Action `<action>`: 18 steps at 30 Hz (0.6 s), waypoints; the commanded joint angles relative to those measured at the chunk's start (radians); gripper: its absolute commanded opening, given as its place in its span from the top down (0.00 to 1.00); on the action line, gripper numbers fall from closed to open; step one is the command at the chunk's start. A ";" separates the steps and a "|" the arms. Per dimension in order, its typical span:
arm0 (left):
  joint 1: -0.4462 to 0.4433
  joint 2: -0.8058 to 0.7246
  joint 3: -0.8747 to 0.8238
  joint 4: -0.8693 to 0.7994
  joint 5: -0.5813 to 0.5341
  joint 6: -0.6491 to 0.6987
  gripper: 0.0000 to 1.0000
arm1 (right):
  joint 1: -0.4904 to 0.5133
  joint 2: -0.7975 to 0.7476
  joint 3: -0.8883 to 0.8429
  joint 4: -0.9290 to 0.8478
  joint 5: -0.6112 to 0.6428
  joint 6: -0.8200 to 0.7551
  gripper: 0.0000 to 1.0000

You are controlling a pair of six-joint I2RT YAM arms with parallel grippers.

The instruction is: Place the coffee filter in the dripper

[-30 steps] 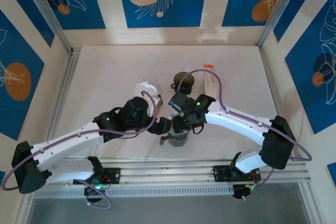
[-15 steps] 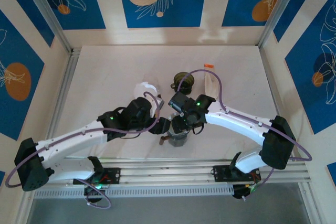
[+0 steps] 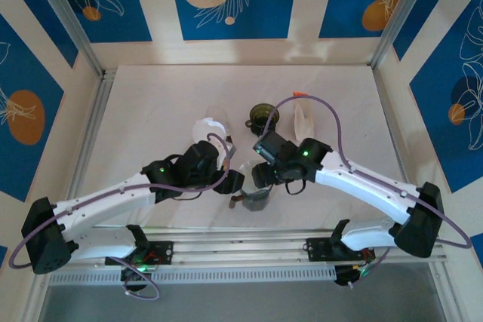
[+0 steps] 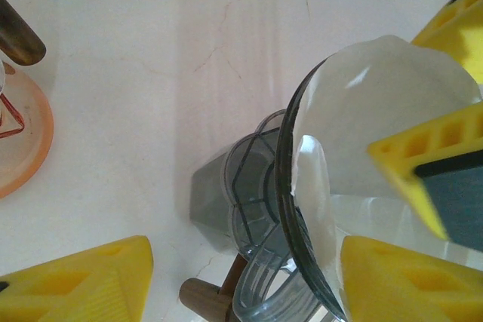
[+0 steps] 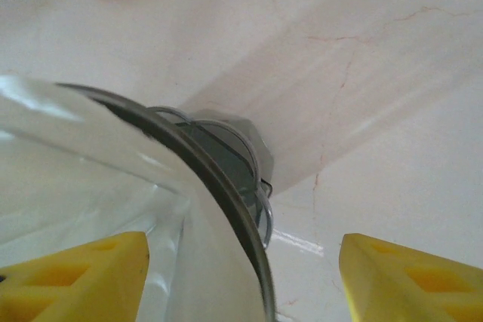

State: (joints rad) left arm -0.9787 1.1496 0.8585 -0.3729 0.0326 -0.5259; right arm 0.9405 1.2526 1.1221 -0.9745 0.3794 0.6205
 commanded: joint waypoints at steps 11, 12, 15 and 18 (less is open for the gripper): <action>-0.003 -0.004 0.000 -0.006 -0.013 -0.016 0.30 | 0.005 -0.107 -0.067 -0.060 0.035 0.074 0.36; -0.003 -0.002 0.001 -0.010 -0.015 -0.016 0.30 | 0.006 -0.110 -0.067 -0.056 0.035 0.075 0.36; -0.003 0.001 0.003 -0.014 -0.016 -0.017 0.30 | 0.005 -0.113 -0.055 -0.063 0.048 0.073 0.36; -0.003 -0.005 0.008 -0.017 -0.019 -0.018 0.28 | 0.006 -0.122 -0.034 -0.067 0.058 0.068 0.34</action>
State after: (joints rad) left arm -0.9787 1.1496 0.8581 -0.3733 0.0319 -0.5438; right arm 0.9405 1.1584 1.0645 -1.0149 0.4068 0.6758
